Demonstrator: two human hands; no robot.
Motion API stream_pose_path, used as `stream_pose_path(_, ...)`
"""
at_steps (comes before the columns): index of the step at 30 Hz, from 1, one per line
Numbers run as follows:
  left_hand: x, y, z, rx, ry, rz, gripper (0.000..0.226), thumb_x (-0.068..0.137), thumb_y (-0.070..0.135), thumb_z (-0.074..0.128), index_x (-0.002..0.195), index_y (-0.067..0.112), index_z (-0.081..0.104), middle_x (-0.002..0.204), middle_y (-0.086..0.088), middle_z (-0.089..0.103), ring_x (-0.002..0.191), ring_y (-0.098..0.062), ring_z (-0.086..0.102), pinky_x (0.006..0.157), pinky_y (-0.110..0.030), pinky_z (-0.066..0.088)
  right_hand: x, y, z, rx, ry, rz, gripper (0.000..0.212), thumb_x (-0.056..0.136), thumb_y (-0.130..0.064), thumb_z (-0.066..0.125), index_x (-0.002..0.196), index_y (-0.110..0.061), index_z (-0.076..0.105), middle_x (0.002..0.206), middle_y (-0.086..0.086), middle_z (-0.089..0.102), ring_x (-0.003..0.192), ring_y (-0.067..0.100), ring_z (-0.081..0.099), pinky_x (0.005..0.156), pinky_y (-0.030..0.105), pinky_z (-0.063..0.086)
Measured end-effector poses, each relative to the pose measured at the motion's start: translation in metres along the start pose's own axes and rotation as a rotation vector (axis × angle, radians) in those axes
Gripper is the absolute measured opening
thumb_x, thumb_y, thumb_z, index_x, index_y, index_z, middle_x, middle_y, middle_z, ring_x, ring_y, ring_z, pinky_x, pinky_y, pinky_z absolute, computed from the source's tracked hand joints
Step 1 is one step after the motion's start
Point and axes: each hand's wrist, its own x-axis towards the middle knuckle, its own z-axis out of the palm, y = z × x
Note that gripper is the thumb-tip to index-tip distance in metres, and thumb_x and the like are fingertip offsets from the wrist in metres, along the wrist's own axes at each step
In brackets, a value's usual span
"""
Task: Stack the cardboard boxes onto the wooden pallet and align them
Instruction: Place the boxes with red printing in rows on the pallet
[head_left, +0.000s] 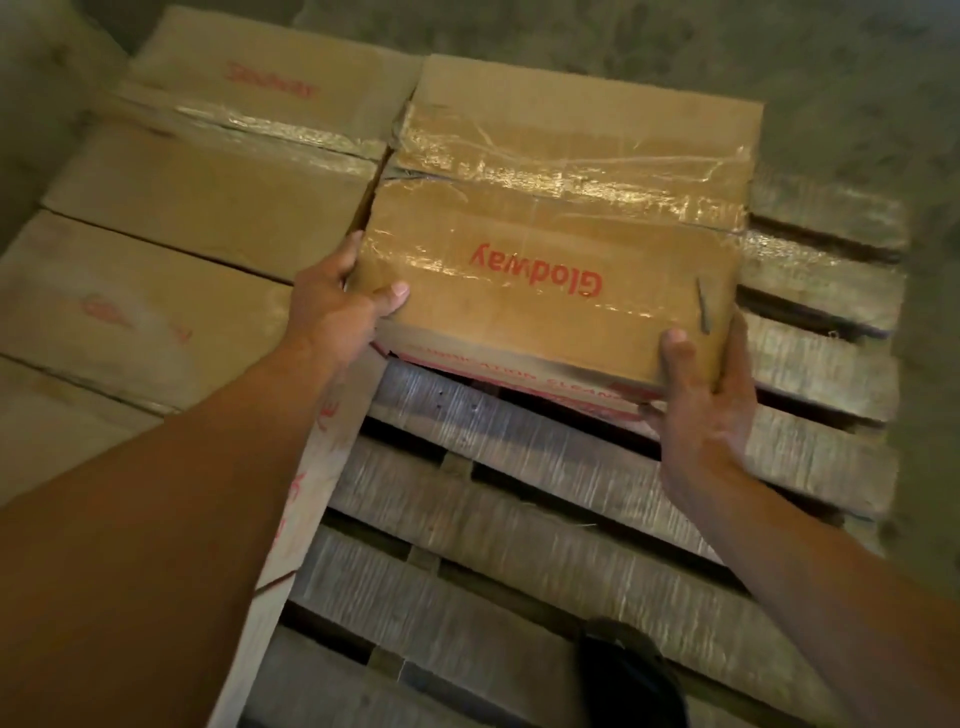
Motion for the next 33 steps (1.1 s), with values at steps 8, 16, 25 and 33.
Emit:
stream_pose_path(8,-0.011,0.009,0.029,0.264,0.344,0.073,0.068,0.082,0.025,0.083,0.142,0.009,0.054,0.145,-0.009,0.056,0.133,-0.020,0.052,0.107,-0.018,0.035,0.001,0.013,0.003,-0.096,-0.023,0.030,0.064,0.073,-0.082,0.060,0.125,-0.085,0.024,0.148,-0.021,0.045,0.135,0.022,0.049,0.106,0.060,0.044)
stream_pose_path(16,-0.009,0.012,0.029,0.756,0.405,0.126,0.046,0.086,0.041,0.075,0.111,0.002,0.072,0.115,-0.024,0.066,0.114,-0.037,0.057,0.101,-0.045,0.046,-0.013,0.007,0.000,-0.162,-0.052,0.075,0.073,0.084,-0.071,0.058,0.145,-0.067,0.018,0.150,-0.015,0.046,0.135,0.022,0.048,0.110,0.054,0.043)
stream_pose_path(25,-0.070,0.056,0.074,0.906,0.151,0.386,0.052,0.098,0.036,0.059,0.141,0.008,0.053,0.140,-0.017,0.051,0.130,-0.036,0.047,0.104,-0.046,0.042,-0.012,-0.050,-0.058,-0.462,-0.055,0.000,0.063,0.103,-0.053,0.043,0.159,-0.038,0.021,0.163,-0.003,0.031,0.149,0.023,0.030,0.116,0.042,0.031)
stream_pose_path(33,-0.224,0.119,0.158,0.904,-0.191,0.728,0.044,0.100,0.038,0.050,0.132,0.008,0.059,0.131,-0.015,0.058,0.118,-0.034,0.053,0.094,-0.044,0.044,-0.089,-0.088,-0.255,-0.630,0.343,-0.073,0.059,0.104,-0.047,0.044,0.154,-0.018,0.034,0.152,0.013,0.046,0.139,0.033,0.043,0.111,0.041,0.036)
